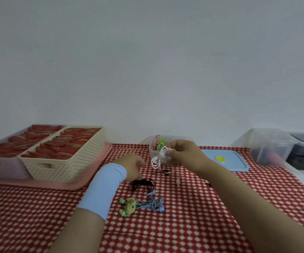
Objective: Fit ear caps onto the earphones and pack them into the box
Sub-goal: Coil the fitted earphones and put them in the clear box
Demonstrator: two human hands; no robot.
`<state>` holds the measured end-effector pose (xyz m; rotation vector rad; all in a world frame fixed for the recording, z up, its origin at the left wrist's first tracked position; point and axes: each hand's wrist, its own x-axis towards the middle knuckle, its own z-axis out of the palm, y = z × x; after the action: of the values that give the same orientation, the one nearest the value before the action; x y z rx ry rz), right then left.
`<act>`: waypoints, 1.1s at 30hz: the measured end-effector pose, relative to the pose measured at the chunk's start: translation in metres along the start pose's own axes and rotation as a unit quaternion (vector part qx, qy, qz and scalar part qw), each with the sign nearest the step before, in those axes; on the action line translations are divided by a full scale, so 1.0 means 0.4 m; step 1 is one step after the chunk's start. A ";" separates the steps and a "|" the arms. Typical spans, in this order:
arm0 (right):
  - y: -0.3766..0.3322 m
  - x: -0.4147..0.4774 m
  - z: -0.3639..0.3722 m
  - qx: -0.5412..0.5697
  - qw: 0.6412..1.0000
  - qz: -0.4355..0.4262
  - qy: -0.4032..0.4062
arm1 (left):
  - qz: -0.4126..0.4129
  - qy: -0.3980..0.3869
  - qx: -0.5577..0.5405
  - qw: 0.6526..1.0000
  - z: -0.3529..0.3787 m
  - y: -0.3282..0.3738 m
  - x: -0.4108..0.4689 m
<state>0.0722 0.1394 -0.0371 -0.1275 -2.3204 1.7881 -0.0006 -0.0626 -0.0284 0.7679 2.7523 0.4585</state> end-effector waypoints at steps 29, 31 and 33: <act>0.002 -0.025 -0.037 -0.032 0.998 0.013 0.058 | 0.117 0.022 -0.145 0.982 -0.010 0.083 -0.021; 0.002 -0.022 -0.022 -0.053 0.997 0.021 0.046 | 0.118 0.034 -0.153 0.981 -0.013 0.072 -0.027; -0.002 -0.024 -0.003 -0.077 0.997 0.024 -0.008 | 0.123 0.040 -0.188 0.974 -0.003 0.063 -0.031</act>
<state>0.0818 0.1386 -0.0369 -0.1944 -2.4848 1.6355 0.0209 -0.0492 -0.0162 1.0057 2.5298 1.0454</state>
